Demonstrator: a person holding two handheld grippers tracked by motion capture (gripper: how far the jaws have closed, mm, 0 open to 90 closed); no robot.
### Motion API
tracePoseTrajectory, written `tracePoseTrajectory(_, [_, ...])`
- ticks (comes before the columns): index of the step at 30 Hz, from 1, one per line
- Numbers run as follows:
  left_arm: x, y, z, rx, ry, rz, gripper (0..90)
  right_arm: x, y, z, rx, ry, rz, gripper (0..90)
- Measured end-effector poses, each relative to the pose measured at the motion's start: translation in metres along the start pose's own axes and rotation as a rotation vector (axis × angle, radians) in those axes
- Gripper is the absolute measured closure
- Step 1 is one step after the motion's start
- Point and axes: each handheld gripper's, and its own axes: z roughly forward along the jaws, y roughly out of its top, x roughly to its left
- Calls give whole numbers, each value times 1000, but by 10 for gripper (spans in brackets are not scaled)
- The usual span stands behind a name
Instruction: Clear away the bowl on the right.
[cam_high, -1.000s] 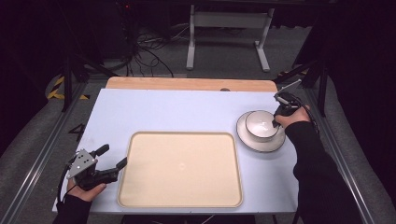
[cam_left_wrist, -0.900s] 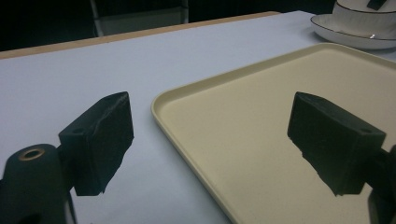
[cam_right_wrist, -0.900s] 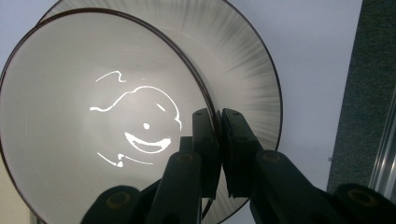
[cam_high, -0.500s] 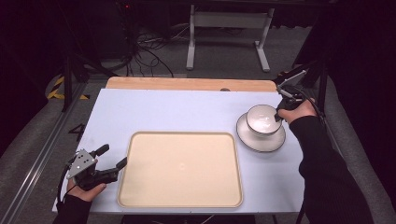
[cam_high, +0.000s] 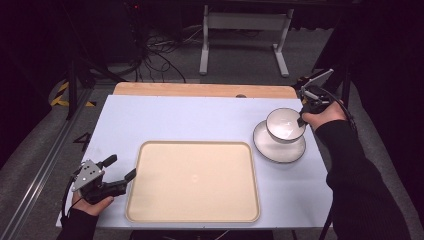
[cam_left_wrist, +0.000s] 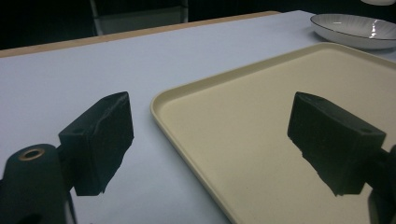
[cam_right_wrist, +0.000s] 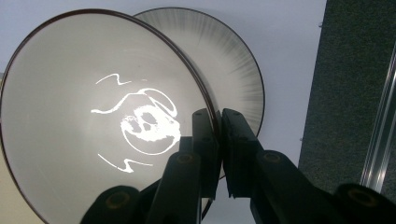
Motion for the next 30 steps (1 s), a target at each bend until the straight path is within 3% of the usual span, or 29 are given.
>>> tracePoseTrajectory(11, [0, 0, 0, -1, 1, -1, 153, 21, -1, -6, 8, 14, -55, 852])
tracePoseTrajectory(30, [0, 0, -1, -3, 0, 3, 153, 95, -10, -19, -15, 68, -266, 852])
